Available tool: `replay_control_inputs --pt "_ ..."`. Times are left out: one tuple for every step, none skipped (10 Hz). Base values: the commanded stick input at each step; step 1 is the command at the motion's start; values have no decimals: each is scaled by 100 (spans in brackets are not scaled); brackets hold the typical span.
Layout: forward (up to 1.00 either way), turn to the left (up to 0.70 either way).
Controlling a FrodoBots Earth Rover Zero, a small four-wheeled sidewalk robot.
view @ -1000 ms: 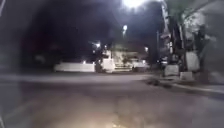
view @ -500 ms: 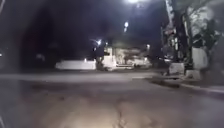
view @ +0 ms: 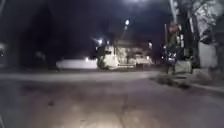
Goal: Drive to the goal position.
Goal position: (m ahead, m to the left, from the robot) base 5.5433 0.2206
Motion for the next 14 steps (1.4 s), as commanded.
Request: replay_control_inputs --pt "70 0" --pt "70 0" --pt "70 -35" --pt "70 -35" --pt "70 -35" --pt "70 -34" --pt "70 -11" --pt "70 -2" --pt "70 0" --pt "70 0" --pt "70 0" --pt "70 0" --pt "70 0" --pt "70 0"
